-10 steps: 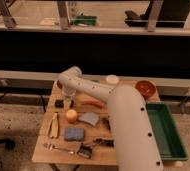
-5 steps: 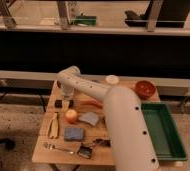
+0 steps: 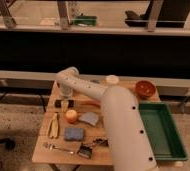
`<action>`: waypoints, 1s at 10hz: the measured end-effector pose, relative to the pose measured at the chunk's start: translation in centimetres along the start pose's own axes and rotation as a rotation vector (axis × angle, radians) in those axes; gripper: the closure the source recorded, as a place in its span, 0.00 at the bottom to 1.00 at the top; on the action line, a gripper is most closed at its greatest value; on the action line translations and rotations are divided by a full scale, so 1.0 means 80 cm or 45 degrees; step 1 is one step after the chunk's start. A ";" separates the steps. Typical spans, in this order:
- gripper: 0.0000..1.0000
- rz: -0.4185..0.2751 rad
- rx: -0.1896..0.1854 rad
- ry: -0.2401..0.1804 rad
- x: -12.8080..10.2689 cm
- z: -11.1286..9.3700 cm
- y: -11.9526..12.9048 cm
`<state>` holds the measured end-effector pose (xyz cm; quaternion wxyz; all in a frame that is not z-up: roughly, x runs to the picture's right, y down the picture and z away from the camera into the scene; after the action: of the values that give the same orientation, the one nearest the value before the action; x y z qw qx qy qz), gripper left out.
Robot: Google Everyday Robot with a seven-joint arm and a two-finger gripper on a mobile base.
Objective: Place eraser in plastic cup
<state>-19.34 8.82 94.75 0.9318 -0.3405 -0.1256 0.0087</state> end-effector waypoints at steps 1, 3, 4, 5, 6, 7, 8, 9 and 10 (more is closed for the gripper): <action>0.72 -0.003 0.003 -0.001 -0.002 -0.002 -0.001; 0.91 -0.011 0.016 0.007 -0.004 -0.009 -0.004; 0.99 -0.015 0.021 0.011 -0.005 -0.014 -0.003; 1.00 -0.019 0.031 0.008 -0.008 -0.019 -0.003; 1.00 -0.022 0.042 0.002 -0.010 -0.029 -0.003; 1.00 -0.021 0.055 -0.009 -0.010 -0.044 -0.002; 1.00 -0.019 0.065 -0.022 -0.010 -0.059 -0.001; 1.00 -0.014 0.072 -0.034 -0.010 -0.073 0.000; 1.00 -0.007 0.079 -0.052 -0.008 -0.088 0.003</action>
<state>-18.22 4.45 89.27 0.9391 -0.3109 -0.1452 0.0170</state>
